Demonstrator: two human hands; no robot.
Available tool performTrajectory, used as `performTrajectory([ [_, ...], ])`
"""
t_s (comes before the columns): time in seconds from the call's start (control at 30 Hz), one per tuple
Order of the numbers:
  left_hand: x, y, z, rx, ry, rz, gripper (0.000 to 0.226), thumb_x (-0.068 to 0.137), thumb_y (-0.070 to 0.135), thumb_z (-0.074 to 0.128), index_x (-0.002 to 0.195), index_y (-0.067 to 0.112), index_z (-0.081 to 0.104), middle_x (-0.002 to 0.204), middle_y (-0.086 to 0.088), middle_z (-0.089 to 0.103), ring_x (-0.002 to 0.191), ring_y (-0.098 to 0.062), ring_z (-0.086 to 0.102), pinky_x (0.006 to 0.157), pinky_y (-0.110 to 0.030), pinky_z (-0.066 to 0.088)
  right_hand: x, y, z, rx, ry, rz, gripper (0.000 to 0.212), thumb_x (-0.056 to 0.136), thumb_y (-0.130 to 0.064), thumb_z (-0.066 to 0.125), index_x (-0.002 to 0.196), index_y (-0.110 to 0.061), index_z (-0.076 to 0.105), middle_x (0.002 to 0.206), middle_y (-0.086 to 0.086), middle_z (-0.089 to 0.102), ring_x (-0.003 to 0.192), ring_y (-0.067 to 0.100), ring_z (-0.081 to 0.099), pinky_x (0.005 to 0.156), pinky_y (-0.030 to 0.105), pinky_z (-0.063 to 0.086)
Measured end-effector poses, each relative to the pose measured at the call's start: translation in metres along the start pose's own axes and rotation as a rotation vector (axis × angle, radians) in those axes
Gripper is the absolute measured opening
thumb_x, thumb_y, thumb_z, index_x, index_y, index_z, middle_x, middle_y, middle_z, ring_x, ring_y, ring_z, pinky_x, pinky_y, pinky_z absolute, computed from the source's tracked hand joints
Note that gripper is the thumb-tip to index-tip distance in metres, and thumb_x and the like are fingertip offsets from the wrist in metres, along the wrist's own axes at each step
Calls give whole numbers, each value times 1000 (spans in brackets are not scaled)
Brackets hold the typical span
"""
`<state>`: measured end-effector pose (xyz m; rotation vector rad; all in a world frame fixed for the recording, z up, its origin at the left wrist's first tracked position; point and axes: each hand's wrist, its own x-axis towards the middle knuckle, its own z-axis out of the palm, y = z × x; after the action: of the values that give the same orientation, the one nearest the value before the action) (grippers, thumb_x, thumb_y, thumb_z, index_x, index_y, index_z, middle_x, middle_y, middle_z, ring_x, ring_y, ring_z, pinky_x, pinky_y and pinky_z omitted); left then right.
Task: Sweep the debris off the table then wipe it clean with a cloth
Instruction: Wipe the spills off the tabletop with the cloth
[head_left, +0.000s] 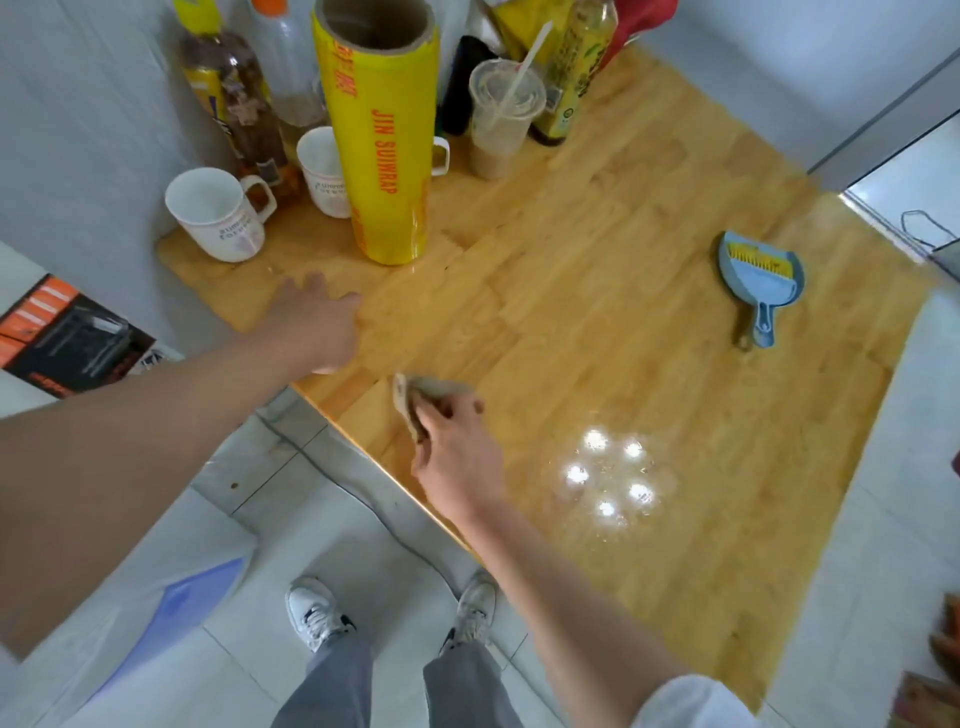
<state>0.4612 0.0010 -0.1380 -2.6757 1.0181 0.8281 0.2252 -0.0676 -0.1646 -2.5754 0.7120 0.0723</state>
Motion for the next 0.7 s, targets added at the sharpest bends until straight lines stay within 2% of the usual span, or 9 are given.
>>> performTrajectory([
  [0.07,-14,25,4,-35,65,33,57,97,44,38,151,30,26,159,-18,17,136,-48,29,109,-53,35,-12,1,-4,58,-74,-158,55,82,-17,66,135,-29,59,123,9,52,96,30,63,68,39,56],
  [0.1,-22,39,9,-51,87,58,59,97,45,43,152,32,25,159,-16,18,136,-47,30,109,-51,36,-19,22,-13,69,-66,-139,52,82,-19,67,132,-31,61,125,6,53,91,28,65,67,37,58],
  [0.2,-40,78,22,-61,43,131,63,96,50,47,153,42,19,161,-13,12,142,-46,20,113,-51,32,-40,103,-58,138,33,285,34,88,-20,63,120,-32,63,131,-2,50,72,19,72,71,39,59],
  [0.27,-44,92,30,-79,-19,136,66,96,53,48,152,48,15,163,-12,3,145,-49,8,116,-55,25,-48,146,-84,195,223,662,31,91,-21,54,120,-29,61,128,2,51,61,15,67,69,35,54],
  [0.33,-43,98,34,-61,-52,129,65,96,56,46,152,52,13,164,-11,-3,146,-50,0,117,-58,19,-45,145,-84,141,287,788,36,88,-23,60,124,-27,57,127,6,51,65,19,61,66,31,46],
  [0.4,-41,100,26,-56,-97,109,58,98,58,38,152,51,16,164,-12,-1,146,-51,1,118,-57,18,-39,104,-57,105,155,525,51,80,-24,74,127,-31,56,131,5,48,81,22,64,70,31,50],
  [0.53,-42,105,2,-12,-184,92,52,103,53,24,154,46,16,162,-17,1,146,-48,5,117,-52,16,-47,16,-12,84,-188,-182,41,81,-17,71,121,-25,63,124,6,52,88,27,67,65,40,60],
  [0.63,-45,107,6,9,-179,92,54,103,52,26,154,46,11,163,-15,-1,147,-45,2,118,-51,13,-65,60,-30,97,-130,-215,44,82,-21,72,124,-28,64,123,1,56,83,21,69,64,35,60],
  [0.7,-44,105,18,-24,-157,78,59,99,61,30,153,50,9,164,-9,-5,147,-46,-5,119,-56,15,-85,123,-51,38,-20,-46,45,82,-24,73,126,-28,63,129,1,53,87,23,70,66,33,57],
])
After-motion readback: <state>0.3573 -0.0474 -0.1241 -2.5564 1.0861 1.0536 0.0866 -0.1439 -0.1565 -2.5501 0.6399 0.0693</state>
